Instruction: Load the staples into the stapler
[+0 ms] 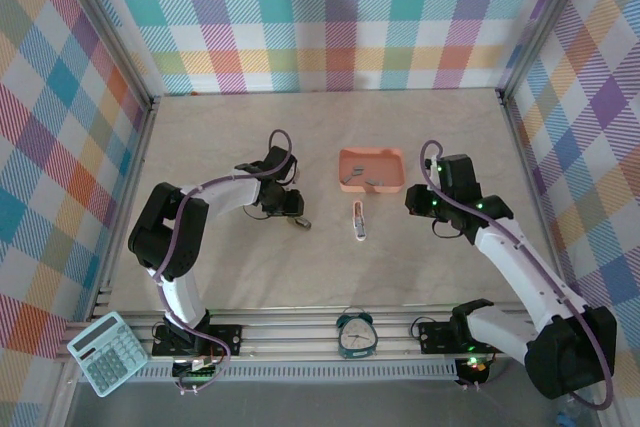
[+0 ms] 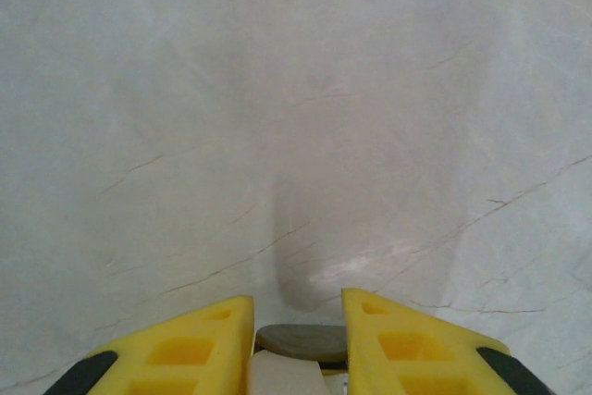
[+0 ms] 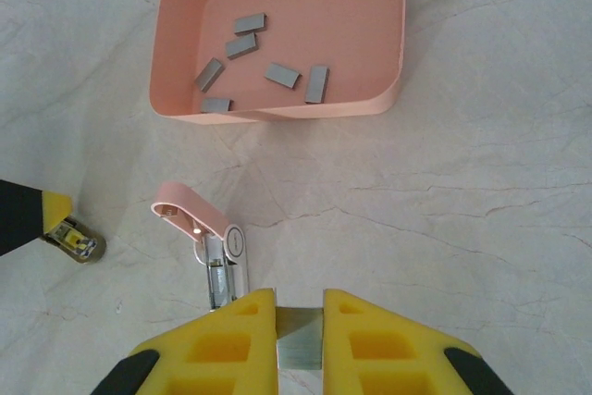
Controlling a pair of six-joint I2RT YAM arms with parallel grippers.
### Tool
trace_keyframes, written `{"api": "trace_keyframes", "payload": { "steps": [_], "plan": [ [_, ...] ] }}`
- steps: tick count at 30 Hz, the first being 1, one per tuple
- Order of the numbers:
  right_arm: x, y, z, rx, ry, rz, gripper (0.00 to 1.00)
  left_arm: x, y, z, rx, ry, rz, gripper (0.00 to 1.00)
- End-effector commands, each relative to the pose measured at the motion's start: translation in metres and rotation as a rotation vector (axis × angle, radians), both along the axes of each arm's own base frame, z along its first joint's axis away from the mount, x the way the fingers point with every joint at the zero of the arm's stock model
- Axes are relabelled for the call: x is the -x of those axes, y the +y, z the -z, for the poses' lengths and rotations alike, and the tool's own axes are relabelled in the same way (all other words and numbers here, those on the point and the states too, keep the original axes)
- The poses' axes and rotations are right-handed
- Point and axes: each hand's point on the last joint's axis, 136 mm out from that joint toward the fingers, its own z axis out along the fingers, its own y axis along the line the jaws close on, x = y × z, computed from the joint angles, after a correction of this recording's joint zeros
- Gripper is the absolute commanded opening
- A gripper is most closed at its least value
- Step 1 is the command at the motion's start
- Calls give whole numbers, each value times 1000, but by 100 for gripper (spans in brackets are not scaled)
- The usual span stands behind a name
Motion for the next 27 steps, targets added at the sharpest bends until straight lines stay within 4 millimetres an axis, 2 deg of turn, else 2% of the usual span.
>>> {"api": "trace_keyframes", "payload": {
  "steps": [1, 10, 13, 16, 22, 27],
  "plan": [
    [5, -1, -1, 9, -15, -11, 15, 6, -12, -2, 38, -44, 159, 21],
    [9, -4, -4, 12, -40, -1, 15, 23, -56, -16, 239, -129, 573, 13],
    [10, -5, -5, 12, -47, 1, 15, 37, -73, -25, 348, -174, 756, 9],
    [10, -6, -6, 14, -53, 2, 15, 47, -81, -26, 361, -225, 887, 8],
    [9, -6, -9, 12, -63, 3, 15, 53, -92, -15, 310, -275, 1054, 7],
    [9, -6, -9, 11, -61, 2, 15, 55, -95, -1, 294, -274, 1100, 9]
  ]
}}
